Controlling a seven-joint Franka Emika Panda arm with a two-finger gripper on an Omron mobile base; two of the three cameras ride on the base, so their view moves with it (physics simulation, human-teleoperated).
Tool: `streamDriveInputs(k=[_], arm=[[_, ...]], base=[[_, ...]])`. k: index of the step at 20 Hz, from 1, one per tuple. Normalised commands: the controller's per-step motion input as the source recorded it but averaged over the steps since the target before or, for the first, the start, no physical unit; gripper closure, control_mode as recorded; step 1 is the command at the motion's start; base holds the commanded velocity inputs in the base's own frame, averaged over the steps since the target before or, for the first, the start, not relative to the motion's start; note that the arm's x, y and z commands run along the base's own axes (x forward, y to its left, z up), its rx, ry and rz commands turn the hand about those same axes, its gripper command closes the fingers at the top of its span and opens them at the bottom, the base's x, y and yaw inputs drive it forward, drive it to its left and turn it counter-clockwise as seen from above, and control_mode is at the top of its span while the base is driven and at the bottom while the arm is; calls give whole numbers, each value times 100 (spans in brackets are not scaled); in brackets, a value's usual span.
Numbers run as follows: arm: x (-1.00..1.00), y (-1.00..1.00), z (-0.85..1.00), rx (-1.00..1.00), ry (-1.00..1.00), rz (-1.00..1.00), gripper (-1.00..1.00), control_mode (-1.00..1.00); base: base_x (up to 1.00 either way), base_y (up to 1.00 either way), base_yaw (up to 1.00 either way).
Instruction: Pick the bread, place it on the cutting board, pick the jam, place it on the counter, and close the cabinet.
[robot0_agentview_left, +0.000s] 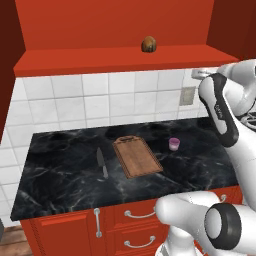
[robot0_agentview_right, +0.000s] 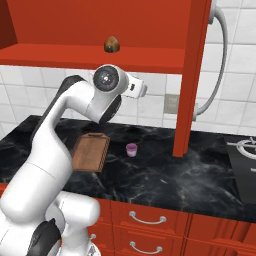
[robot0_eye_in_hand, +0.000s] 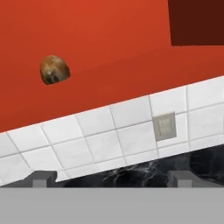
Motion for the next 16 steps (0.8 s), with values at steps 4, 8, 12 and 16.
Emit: streamDriveInputs(k=[4, 8, 12, 16], arm=[[-18, 0, 47, 0, 0, 4, -100, -100], [-25, 4, 47, 0, 0, 3, -100, -100], [-27, 14, 48, 0, 0, 1, -100, -100], [-22, 33, 43, 0, 0, 0, -100, -100]], base=[[0, 0, 0], [0, 0, 0], [0, 0, 0], [0, 0, 0]])
